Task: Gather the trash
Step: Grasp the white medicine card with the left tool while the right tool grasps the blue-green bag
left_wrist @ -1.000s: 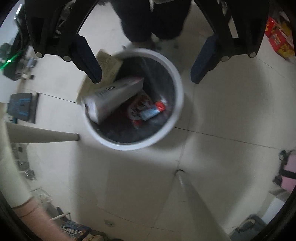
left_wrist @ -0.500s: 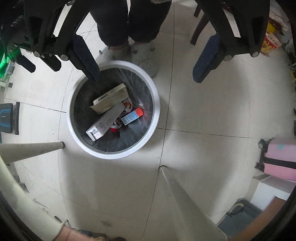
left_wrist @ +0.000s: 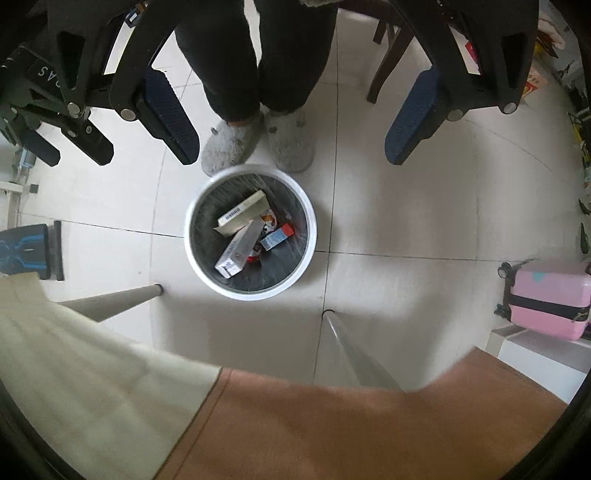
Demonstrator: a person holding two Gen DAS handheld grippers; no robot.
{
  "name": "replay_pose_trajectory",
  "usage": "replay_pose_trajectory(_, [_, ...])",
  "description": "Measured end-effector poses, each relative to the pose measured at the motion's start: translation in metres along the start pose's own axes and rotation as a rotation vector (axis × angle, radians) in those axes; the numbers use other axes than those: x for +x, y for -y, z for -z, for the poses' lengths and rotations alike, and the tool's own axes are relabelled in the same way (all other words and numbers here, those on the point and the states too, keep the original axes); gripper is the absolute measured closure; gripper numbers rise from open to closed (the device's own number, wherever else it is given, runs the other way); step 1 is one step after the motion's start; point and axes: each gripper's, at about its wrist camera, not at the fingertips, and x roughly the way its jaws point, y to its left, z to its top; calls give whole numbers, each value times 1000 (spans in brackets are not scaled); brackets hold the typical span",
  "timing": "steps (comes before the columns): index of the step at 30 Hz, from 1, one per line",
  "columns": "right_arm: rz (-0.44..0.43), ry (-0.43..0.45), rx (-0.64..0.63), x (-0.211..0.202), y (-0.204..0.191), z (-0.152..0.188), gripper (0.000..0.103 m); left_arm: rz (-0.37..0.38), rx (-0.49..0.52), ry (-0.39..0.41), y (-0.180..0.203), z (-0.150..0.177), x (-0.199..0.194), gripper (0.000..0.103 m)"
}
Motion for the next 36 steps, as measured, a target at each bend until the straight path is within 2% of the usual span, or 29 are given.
replay_pose_trajectory(9, [-31,32,5,-127,-3,28,0,6,24,58,5,22,-121,0])
replay_pose_trajectory(13, [-94,50,47,-192,2,35,0,1,34,145,10,19,-186,0])
replay_pose_trajectory(17, [-159,123,104,-262,17,22,0,16,44,263,24,-3,-247,0])
replay_pose_trajectory(21, [-185,207,139,-321,39,-10,0,-5,54,360,42,-38,-294,0])
replay_pose_trajectory(25, [-171,276,159,-367,74,-58,0,-58,50,410,65,-89,-318,0])
replay_pose_trajectory(29, [-180,317,227,-385,118,-123,0,-83,28,436,92,-149,-326,0])
replay_pose_trajectory(32, [-200,337,291,-387,155,-194,0,-88,-5,419,109,-208,-327,0])
replay_pose_trajectory(36, [-215,307,356,-368,198,-307,0,-43,-68,328,129,-298,-309,0])
